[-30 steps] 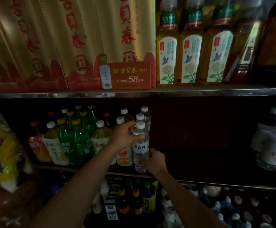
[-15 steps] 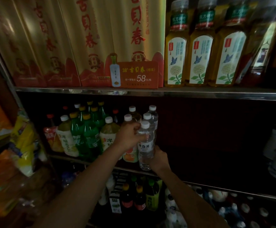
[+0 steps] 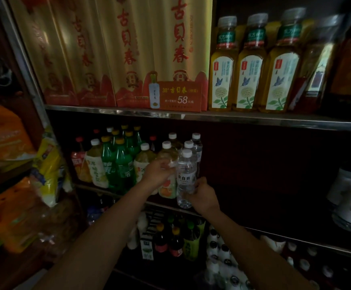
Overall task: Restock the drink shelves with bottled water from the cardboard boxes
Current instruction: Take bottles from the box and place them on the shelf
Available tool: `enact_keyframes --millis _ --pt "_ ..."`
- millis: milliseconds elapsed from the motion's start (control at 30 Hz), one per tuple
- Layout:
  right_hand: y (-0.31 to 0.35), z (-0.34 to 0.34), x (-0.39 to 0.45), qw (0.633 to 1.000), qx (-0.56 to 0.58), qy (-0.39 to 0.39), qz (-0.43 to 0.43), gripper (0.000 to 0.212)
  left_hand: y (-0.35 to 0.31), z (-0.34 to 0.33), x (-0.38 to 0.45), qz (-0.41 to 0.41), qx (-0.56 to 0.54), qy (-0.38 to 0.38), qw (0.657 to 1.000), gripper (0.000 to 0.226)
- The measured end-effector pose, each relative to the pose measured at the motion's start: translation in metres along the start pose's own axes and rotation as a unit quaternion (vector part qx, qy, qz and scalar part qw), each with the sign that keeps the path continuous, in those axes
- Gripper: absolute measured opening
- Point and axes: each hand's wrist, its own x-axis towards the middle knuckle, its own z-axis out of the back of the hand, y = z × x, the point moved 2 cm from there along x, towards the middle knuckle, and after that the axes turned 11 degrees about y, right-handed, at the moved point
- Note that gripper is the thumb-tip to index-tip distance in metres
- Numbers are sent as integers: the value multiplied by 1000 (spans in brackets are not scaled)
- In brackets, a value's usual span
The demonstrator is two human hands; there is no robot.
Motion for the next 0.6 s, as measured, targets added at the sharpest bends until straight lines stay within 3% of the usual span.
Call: enact_keyframes --millis 100,300,600 --pt "27 -20 -13 996 -52 32 60 39 14 23 -23 40 -2 -10 999 41" --pt "97 -75 -19 982 -84 106 129 50 43 93 -105 62 115 -71 989 42" --pt "198 -209 -79 935 -118 255 218 67 108 203 -287 157 255 -193 935 40"
